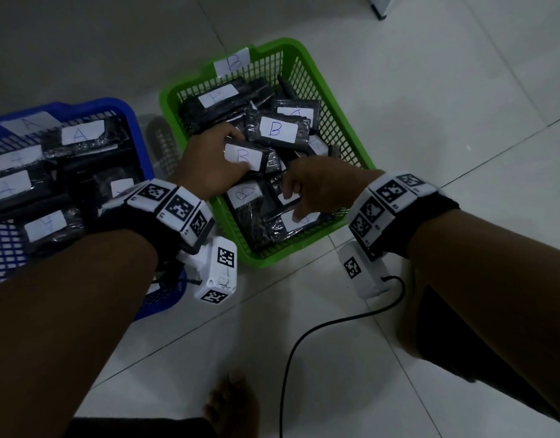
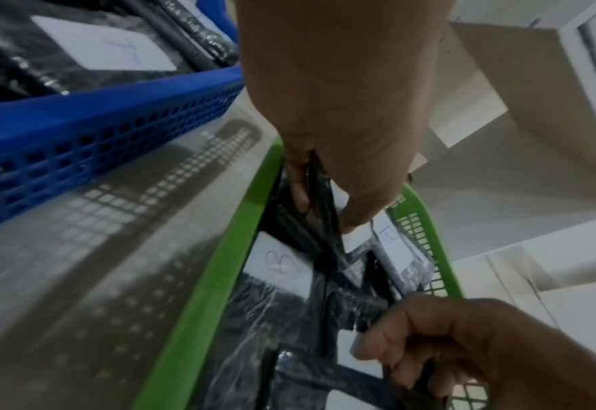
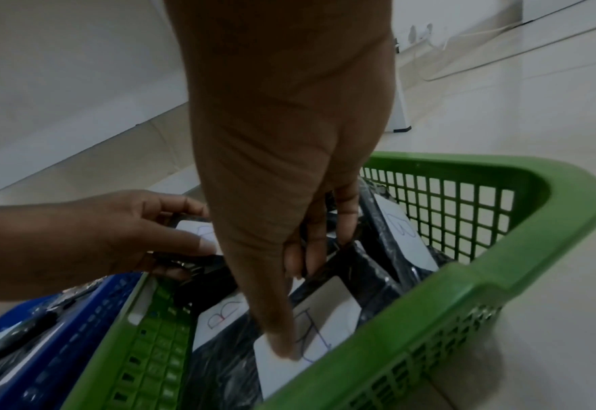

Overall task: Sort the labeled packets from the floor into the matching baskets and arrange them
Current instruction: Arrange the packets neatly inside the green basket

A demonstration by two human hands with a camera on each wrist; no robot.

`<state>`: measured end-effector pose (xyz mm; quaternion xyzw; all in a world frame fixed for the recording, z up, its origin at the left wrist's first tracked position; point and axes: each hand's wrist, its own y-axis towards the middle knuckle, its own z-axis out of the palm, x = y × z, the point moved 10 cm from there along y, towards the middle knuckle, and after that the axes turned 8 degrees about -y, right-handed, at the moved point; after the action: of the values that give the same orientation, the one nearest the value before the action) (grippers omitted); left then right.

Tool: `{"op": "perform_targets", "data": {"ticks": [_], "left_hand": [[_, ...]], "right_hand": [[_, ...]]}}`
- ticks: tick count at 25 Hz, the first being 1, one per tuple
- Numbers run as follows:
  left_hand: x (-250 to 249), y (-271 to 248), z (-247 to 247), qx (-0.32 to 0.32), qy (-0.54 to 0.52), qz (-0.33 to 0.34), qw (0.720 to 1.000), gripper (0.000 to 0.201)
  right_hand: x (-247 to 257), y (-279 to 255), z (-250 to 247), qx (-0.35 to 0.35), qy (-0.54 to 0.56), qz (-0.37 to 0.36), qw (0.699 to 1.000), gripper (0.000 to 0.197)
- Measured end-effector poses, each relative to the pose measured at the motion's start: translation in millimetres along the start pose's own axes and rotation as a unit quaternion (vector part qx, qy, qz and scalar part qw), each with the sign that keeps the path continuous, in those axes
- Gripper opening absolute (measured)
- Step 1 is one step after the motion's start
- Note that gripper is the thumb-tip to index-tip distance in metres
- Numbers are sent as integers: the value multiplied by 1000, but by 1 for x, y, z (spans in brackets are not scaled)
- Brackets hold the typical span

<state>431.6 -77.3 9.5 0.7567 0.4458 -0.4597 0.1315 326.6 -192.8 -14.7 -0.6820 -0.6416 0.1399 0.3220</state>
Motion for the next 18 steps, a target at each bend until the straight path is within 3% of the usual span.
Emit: {"op": "perform_targets", "data": {"ticks": [5, 8, 12, 15, 18], "left_hand": [[5, -3, 6, -17, -10, 0, 1000, 24], [9, -1, 7, -20, -25, -7, 999, 18], [5, -3, 11, -29, 20, 39, 999, 24], [-11, -12, 11, -66, 148, 124, 979, 34], [-31, -23, 2, -131, 100, 166, 972, 30]], "right_hand": [[2, 1, 0, 20, 6, -8, 1000, 20], [-25, -4, -28, -62, 126, 38, 989, 15], [-63, -14, -61, -231, 214, 111, 943, 17], [-73, -11, -54, -269, 311, 141, 900, 20], [-71, -12, -45, -265, 473, 124, 831, 25]]}}
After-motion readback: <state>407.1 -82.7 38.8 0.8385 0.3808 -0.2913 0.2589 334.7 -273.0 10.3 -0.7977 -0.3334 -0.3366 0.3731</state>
